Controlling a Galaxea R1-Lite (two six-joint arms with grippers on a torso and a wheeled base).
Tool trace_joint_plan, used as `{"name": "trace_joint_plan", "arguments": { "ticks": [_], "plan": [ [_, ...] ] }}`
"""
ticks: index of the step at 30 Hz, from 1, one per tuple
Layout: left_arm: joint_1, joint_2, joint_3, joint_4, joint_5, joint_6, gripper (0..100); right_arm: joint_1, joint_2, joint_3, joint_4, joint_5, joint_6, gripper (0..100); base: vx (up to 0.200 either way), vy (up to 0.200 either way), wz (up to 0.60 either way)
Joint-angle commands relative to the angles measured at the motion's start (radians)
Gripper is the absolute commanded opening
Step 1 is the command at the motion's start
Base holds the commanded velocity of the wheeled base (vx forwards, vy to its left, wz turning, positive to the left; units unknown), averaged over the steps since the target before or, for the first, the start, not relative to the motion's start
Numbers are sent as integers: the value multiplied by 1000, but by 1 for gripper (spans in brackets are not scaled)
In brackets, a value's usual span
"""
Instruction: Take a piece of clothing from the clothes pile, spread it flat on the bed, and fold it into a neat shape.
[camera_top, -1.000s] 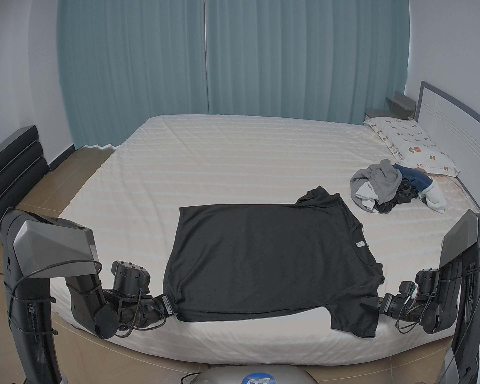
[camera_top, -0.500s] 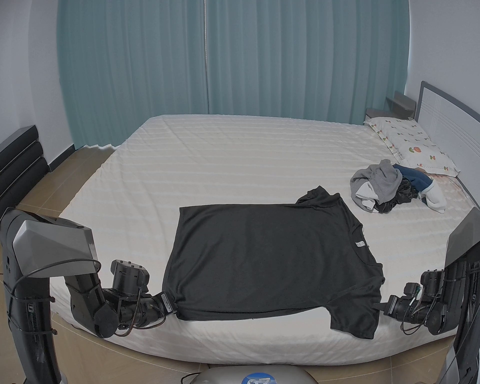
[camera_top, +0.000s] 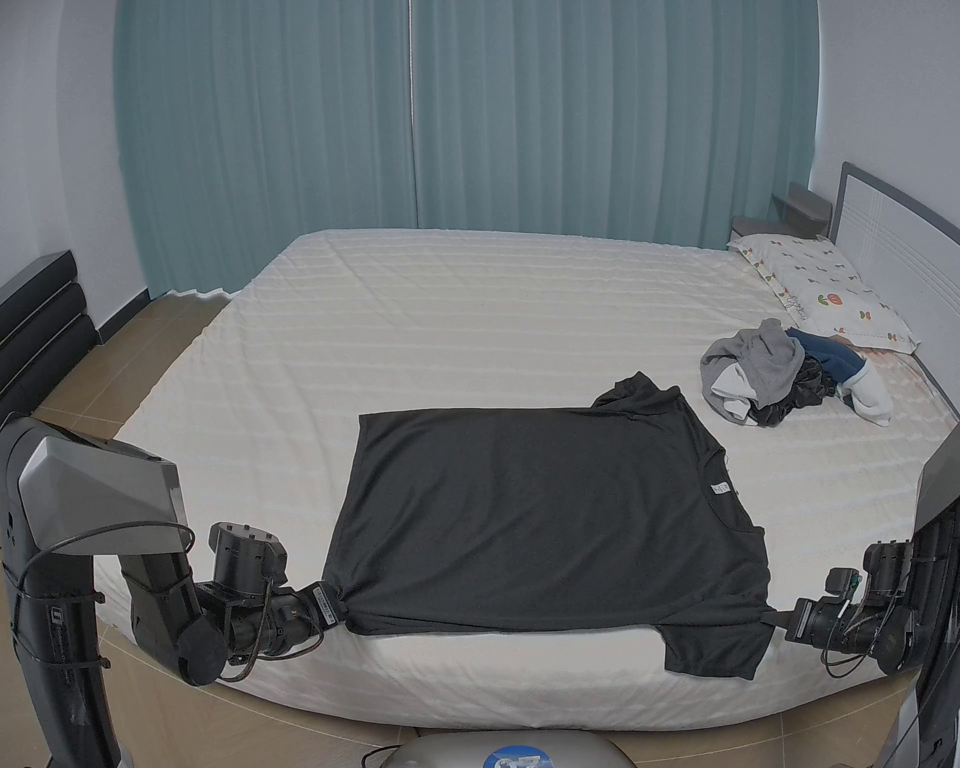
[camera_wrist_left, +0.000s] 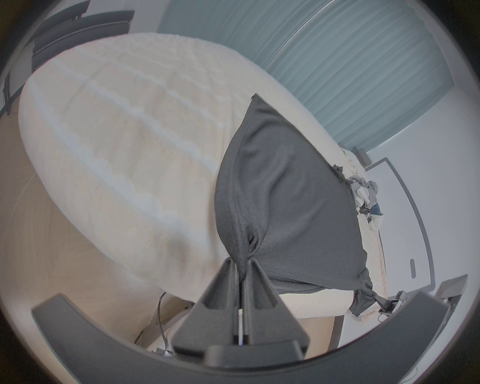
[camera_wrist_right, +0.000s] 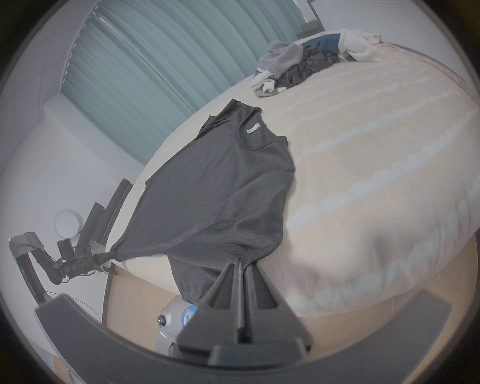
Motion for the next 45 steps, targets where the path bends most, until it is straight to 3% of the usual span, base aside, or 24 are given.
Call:
{"name": "trace_joint_plan", "arguments": {
  "ticks": [1,4,10,13,14,27,36,45],
  "plan": [
    [4,2,57,-62,30,51,0,-33,-14,23,14,-1,-22,0,0,0,0],
    [10,18,77,-93,47,100,0,-36,-31,23,81,-1,-60,0,0,0,0],
    [10,12,93,-95,48,114,0,-45,-88,23,282,3,-246,0,0,0,0],
    [12,5,103,-95,48,126,0,-54,-116,23,335,3,-287,0,0,0,0],
    [12,7,123,-96,48,166,0,-63,-143,23,371,3,-310,0,0,0,0],
    [10,4,221,-99,97,332,0,-65,-289,23,571,1,-390,0,0,0,0],
    [6,-7,250,-98,99,343,0,-65,-399,23,750,-10,-464,0,0,0,0],
    [3,-25,311,-93,97,436,0,-65,-430,23,825,-13,-490,0,0,0,0]
  ]
}}
